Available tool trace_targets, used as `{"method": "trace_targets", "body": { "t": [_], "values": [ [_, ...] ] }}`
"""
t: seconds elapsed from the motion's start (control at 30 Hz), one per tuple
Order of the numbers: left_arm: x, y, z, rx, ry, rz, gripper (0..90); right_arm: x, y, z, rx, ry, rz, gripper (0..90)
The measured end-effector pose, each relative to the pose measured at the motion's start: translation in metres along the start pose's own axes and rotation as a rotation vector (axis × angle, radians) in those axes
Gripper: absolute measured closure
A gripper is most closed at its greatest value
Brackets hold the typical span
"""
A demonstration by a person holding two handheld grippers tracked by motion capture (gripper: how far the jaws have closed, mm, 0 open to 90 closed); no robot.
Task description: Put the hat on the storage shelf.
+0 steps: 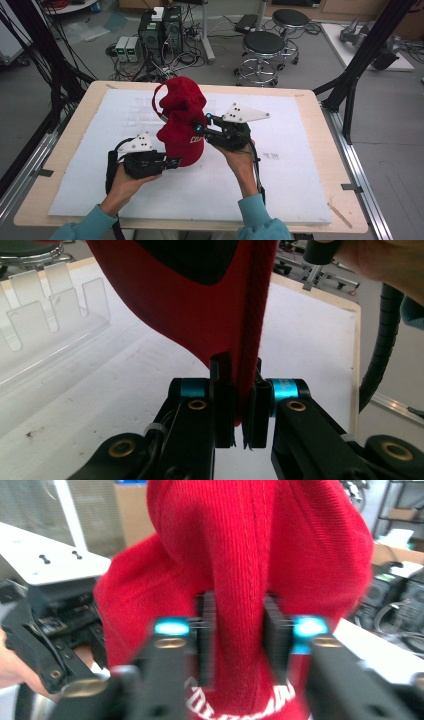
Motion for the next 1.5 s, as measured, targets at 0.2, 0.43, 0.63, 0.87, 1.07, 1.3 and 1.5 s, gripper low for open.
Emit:
{"method": "trace_targets", "body": {
  "t": [0.2, 0.43, 0.63, 0.87, 1.07, 1.3, 1.5],
  "values": [
    [0.003, -0.001, -0.001, -0.019, -0.005, -0.009, 85.3, 0.0, -0.005, 0.001, -0.015, 0.013, 0.046, 20.1],
    [0.018, 0.005, -0.012, -0.062, -0.013, -0.071, 85.3, 0.01, -0.012, 0.006, -0.024, 0.045, 0.1, 2.1],
    [0.038, 0.021, -0.03, -0.112, -0.033, -0.174, 85.3, 0.028, -0.02, 0.012, -0.02, 0.053, 0.145, 2.1],
    [0.049, 0.037, -0.042, -0.159, -0.049, -0.268, 85.3, 0.051, -0.029, 0.023, -0.03, 0.051, 0.19, 2.1],
    [0.051, 0.054, -0.045, -0.186, -0.058, -0.337, 85.3, 0.073, -0.037, 0.039, -0.042, 0.063, 0.242, 2.1],
    [0.05, 0.073, -0.043, -0.154, -0.066, -0.399, 85.3, 0.102, -0.044, 0.061, -0.071, 0.06, 0.293, 2.1],
    [0.051, 0.088, -0.042, -0.132, -0.046, -0.438, 85.3, 0.122, -0.049, 0.085, -0.111, 0.054, 0.333, 2.1]
  ]
}}
Point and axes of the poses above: each handheld gripper's, and its own axes: x roughly backward along the jaws, z roughly out of its underside, y roughly to its left, the point moved 5 cm from there along -x, roughly forward along the jaws, and after that the axes turned 10 degrees about z, right-handed, at the moved point
